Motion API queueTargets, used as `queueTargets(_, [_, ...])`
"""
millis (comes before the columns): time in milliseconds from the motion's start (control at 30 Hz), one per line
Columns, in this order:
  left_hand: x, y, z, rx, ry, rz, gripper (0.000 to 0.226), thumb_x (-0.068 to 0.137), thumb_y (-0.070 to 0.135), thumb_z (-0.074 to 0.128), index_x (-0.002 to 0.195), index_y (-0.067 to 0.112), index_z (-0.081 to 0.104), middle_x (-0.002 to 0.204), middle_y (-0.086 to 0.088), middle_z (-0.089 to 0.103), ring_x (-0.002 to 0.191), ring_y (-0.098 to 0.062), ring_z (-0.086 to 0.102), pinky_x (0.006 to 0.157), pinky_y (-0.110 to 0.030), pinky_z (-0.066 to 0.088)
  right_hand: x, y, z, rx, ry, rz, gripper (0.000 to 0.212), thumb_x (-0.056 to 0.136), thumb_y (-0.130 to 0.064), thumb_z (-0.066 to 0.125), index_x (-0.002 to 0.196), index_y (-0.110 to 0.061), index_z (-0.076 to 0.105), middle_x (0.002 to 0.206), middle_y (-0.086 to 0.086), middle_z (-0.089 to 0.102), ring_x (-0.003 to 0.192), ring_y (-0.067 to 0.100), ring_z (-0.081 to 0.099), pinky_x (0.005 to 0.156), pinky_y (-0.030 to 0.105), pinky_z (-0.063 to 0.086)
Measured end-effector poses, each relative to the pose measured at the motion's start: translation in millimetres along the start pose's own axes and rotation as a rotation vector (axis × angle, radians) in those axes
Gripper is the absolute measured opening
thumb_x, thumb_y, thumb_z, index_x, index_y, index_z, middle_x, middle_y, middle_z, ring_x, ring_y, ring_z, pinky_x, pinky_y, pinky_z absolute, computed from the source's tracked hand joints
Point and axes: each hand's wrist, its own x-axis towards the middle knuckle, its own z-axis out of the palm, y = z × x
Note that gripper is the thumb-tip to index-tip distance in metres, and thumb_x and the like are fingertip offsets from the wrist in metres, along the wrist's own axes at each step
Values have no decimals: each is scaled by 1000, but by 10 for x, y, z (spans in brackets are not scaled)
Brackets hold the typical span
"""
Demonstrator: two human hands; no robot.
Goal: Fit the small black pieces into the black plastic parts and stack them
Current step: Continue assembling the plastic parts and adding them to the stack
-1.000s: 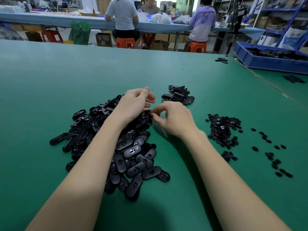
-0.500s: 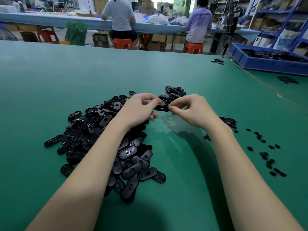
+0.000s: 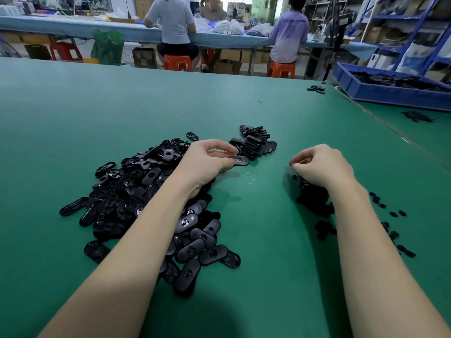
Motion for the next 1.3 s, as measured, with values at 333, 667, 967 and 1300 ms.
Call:
queueTargets(333, [0, -14, 12, 6, -2, 19, 35, 83, -15, 63, 86, 18, 72, 91, -1, 74, 83, -5, 70, 75, -15, 56, -41, -43, 3, -103, -26, 131, 10, 83, -26, 72, 86, -35, 77, 100, -3, 70, 94, 24, 61, 75, 28, 41])
queueTargets(667, [-6, 5, 27, -22, 14, -22, 37, 81, -17, 65, 94, 18, 71, 74, 4, 69, 69, -7, 65, 67, -14, 54, -71, -255, 20, 336, -153, -124, 4, 87, -25, 73, 84, -27, 76, 90, -6, 75, 84, 12, 63, 69, 25, 46])
queueTargets(967, [-9, 24, 75, -124, 44, -52, 19, 90, -1, 66, 91, 17, 70, 82, -11, 70, 75, -17, 70, 79, -27, 62, -229, -518, 102, 591, -313, -296, 9, 88, -17, 72, 86, -26, 75, 74, -8, 67, 52, 6, 42, 47, 14, 35])
queueTargets(1300, [-11, 27, 40, -102, 5, -35, 9, 92, 3, 66, 97, 9, 69, 84, -15, 74, 75, -20, 67, 75, -24, 59, -191, -583, 209, 688, -276, -252, 6, 84, -16, 80, 88, -20, 78, 77, -5, 70, 50, -4, 51, 49, 8, 37])
